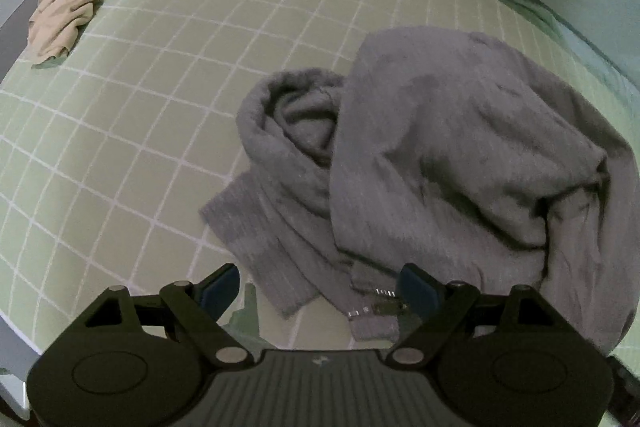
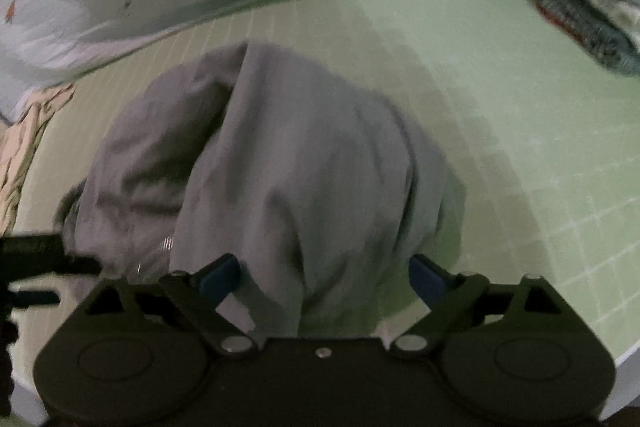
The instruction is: Fold clothes
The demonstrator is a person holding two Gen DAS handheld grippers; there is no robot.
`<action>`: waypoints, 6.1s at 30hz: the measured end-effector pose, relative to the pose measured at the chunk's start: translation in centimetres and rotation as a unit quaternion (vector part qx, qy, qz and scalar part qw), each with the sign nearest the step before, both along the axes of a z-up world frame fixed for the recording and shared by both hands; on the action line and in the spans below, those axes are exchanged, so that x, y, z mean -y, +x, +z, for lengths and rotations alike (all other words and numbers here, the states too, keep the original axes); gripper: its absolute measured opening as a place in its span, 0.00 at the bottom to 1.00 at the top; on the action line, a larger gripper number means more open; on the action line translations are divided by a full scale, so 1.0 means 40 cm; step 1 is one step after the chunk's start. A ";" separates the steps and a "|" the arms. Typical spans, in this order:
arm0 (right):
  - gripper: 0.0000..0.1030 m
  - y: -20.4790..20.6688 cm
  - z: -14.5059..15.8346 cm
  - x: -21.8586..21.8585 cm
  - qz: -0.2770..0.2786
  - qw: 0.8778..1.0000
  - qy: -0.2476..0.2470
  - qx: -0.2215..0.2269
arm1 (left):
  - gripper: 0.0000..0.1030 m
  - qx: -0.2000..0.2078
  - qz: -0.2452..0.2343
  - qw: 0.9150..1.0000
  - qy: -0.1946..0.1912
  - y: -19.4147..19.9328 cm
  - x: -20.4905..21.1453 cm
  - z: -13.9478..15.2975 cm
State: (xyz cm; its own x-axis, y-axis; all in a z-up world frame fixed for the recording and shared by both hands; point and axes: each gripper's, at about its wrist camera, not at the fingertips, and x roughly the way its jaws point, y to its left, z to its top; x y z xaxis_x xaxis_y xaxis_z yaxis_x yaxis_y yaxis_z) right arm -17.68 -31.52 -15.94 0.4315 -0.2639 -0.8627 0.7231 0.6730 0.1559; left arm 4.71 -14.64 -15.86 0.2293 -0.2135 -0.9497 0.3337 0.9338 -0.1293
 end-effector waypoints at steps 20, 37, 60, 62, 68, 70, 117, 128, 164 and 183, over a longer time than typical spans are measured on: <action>0.07 -0.080 -0.084 -0.021 0.140 0.988 -0.024 0.068 | 0.87 0.075 0.034 0.997 0.003 -0.218 -0.014 0.082; 0.03 -0.158 0.192 0.339 -0.031 0.949 -0.298 0.100 | 0.87 0.103 0.016 0.994 -0.027 -0.190 0.078 0.131; 0.04 0.546 0.099 -0.205 0.295 0.925 -0.160 0.177 | 0.87 0.071 0.132 0.989 0.007 0.124 -0.247 0.104; 0.20 0.506 0.118 -0.179 0.275 0.931 -0.165 0.176 | 0.87 0.071 0.119 0.990 0.005 0.135 -0.233 0.099; 0.44 0.338 0.179 -0.012 0.142 0.959 -0.177 0.171 | 0.87 0.056 0.059 0.996 -0.026 0.124 -0.123 0.085; 0.44 0.272 0.178 0.049 0.095 0.966 -0.184 0.156 | 0.87 0.050 0.025 0.998 -0.040 0.104 -0.075 0.088; 0.06 0.008 0.179 0.040 0.167 0.956 -0.043 0.236 | 0.88 0.042 0.013 0.996 -0.078 -0.147 -0.013 0.125; 0.06 0.275 0.347 0.277 0.160 0.931 -0.126 0.303 | 0.89 0.041 0.040 0.995 -0.076 -0.044 0.055 0.122; 0.95 -0.046 -0.078 0.422 -0.032 0.997 -0.049 0.042 | 0.85 0.068 -0.079 0.992 -0.068 -0.064 0.379 0.142; 0.33 0.067 -0.126 0.306 0.093 0.992 0.027 0.083 | 0.24 0.083 -0.198 0.971 -0.102 -0.131 0.510 0.175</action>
